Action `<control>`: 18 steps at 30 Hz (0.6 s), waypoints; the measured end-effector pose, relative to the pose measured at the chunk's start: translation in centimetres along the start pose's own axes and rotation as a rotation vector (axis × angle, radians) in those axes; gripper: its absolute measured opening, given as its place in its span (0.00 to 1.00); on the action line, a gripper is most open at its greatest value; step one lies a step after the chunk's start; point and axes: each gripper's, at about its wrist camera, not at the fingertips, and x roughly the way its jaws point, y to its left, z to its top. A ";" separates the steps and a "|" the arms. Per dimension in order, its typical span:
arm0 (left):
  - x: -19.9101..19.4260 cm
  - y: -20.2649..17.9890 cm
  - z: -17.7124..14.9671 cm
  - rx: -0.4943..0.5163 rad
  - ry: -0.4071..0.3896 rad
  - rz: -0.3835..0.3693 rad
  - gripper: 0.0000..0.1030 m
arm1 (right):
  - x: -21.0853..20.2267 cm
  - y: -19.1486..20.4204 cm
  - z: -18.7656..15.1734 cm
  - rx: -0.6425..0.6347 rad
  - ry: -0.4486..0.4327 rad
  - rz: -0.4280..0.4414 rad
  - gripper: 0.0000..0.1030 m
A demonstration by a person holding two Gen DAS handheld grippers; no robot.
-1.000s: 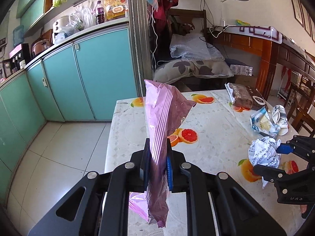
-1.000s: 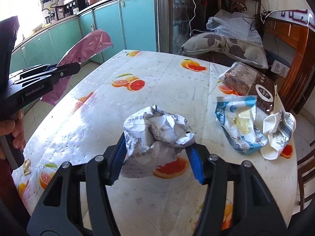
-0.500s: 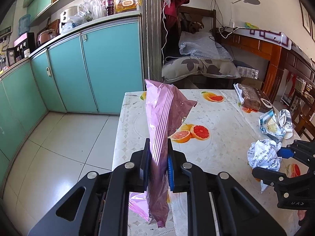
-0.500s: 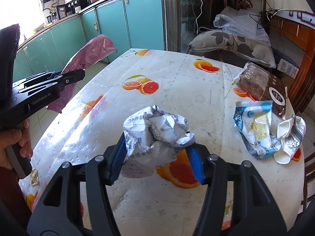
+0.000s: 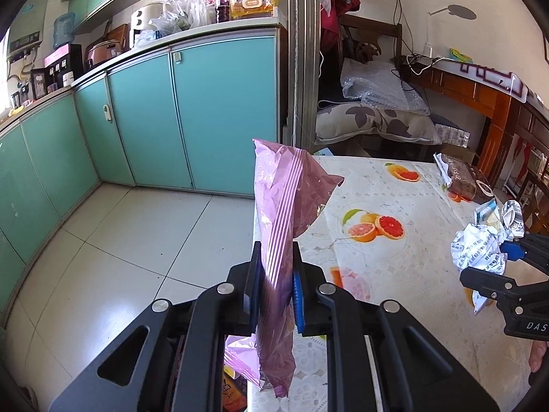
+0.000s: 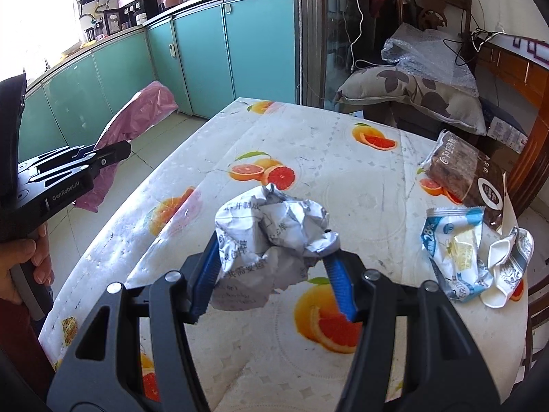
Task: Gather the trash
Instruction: 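Carry the pink wrapper and crumpled foil from the table over the red bin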
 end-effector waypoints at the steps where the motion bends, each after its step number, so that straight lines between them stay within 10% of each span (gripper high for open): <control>1: 0.0 0.4 -0.2 -0.005 0.002 0.004 0.14 | 0.1 0.4 0.1 -0.006 0.000 0.001 0.54; 18: -1.2 3.8 -1.4 -0.060 -0.002 0.012 0.14 | -3.6 4.4 1.4 -0.016 -0.133 -0.003 0.54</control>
